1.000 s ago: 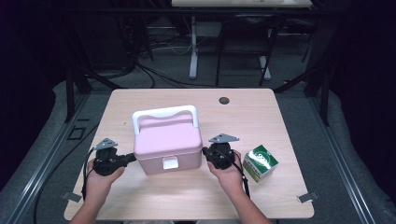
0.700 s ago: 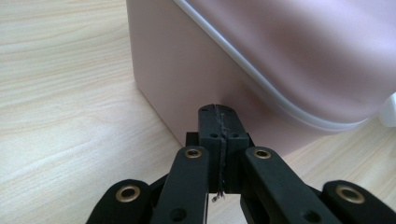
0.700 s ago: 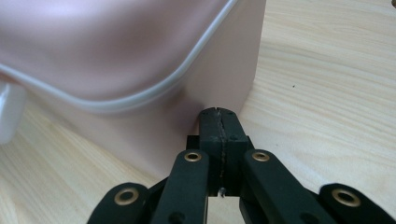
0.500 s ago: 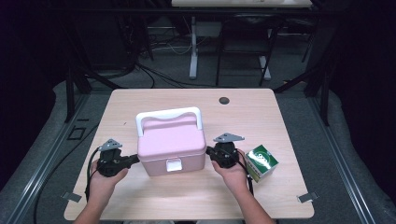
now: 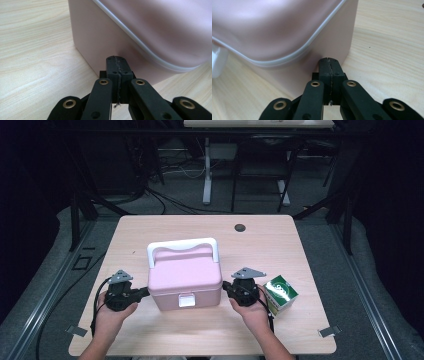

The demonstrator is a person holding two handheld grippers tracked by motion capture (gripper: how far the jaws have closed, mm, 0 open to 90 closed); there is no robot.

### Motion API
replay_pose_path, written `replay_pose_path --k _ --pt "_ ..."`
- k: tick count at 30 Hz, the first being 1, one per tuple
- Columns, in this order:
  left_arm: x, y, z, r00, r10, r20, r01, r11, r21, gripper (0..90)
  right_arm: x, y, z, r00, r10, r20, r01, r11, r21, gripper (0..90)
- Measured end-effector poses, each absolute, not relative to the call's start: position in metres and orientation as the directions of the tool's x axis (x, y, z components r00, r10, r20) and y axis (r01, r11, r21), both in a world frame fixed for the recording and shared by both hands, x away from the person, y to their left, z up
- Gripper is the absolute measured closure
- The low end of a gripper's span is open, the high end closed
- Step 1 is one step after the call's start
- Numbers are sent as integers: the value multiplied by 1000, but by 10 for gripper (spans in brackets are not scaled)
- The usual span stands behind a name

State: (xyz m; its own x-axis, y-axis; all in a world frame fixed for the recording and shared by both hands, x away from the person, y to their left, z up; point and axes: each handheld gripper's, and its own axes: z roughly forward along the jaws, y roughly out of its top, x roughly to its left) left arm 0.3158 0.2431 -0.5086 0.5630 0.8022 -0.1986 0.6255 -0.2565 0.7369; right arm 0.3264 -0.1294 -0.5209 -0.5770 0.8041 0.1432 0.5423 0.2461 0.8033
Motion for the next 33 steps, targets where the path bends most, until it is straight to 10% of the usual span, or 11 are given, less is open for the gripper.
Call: replay_pose_path --k 33 --pt "285 226 -510 647 720 -251 620 -306 722 900 255 -159 -516 -553 818 160 583 242 776 900"
